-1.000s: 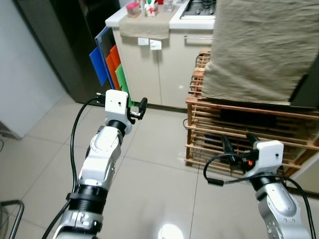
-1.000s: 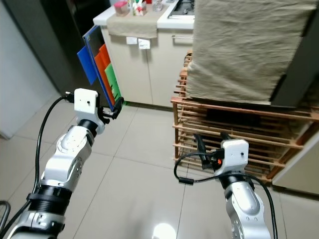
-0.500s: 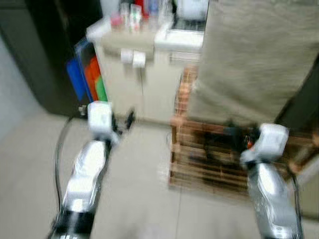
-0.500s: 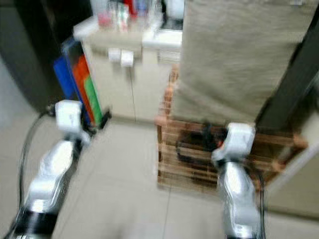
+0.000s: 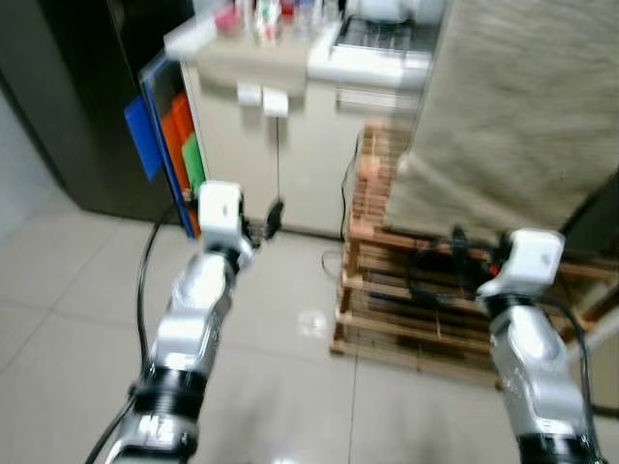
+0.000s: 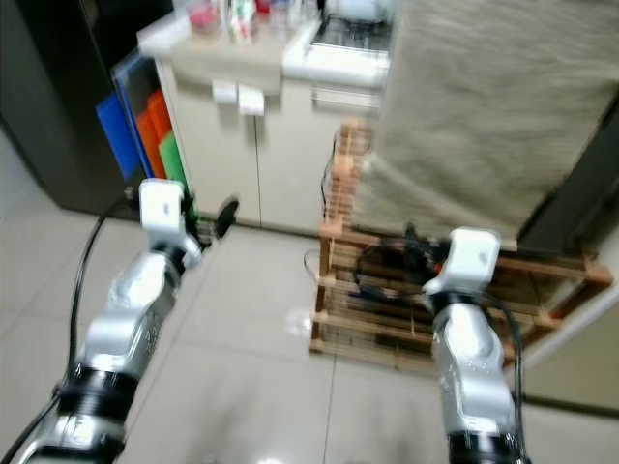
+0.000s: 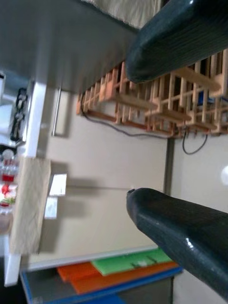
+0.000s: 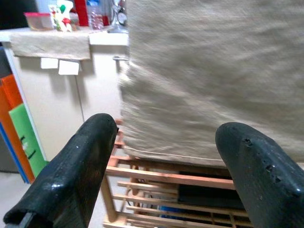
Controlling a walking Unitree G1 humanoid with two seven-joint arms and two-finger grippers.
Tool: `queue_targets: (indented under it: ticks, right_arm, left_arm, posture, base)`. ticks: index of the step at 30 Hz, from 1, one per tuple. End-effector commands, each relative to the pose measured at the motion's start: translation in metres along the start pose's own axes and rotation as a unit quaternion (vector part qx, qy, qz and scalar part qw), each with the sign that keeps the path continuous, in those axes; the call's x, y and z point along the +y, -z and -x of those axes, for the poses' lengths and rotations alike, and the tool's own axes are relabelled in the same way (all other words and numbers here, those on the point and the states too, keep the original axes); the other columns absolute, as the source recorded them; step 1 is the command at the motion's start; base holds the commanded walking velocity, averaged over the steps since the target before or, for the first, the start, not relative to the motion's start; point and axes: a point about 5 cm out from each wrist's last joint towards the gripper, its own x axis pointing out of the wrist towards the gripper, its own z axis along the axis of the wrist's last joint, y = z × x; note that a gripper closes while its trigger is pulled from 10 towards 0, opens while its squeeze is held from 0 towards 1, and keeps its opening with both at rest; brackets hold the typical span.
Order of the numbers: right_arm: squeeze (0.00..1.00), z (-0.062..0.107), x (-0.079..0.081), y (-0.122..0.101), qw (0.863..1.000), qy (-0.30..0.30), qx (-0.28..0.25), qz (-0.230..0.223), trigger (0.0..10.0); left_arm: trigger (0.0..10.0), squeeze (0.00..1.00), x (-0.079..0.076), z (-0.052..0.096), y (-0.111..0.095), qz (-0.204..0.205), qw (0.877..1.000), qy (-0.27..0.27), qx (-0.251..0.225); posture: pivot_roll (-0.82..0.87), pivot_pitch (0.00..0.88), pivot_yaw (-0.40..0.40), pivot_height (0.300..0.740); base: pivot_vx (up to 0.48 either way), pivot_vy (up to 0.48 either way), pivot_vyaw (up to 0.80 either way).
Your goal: Restocking fridge
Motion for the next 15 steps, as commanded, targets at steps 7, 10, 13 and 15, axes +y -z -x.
queue_targets:
  ticks: [7,10,13,15]
  right_arm:
    - [0.00,0.003,-0.012,0.004,1.000,0.015,0.011,0.009,10.0]
    - [0.00,0.006,-0.013,0.009,1.000,0.022,0.014,0.006,10.0]
    - [0.00,0.007,-0.012,0.011,1.000,0.025,0.015,0.003,10.0]
    - [0.00,0.007,-0.008,0.014,1.000,0.023,0.017,0.001,10.0]
  left_arm:
    - [10.0,0.00,-0.010,0.007,0.006,-0.003,1.000,0.015,-0.006]
    - [10.0,0.00,-0.008,0.026,0.018,0.002,1.000,0.001,0.004]
    - [10.0,0.00,-0.006,0.027,0.019,0.001,1.000,-0.007,0.007]
    - [10.0,0.00,-0.003,0.026,0.014,-0.014,1.000,-0.009,-0.008]
  posture:
    - [-0.13,0.000,-0.022,0.740]
    - [-0.12,0.000,-0.012,0.740]
    - [-0.12,0.000,-0.012,0.740]
    - [-0.10,0.000,-0.005,0.740]
  base:
    - [0.000,0.480,-0.80]
    - [0.000,0.480,-0.80]
    - [0.000,0.480,-0.80]
    - [0.000,0.480,-0.80]
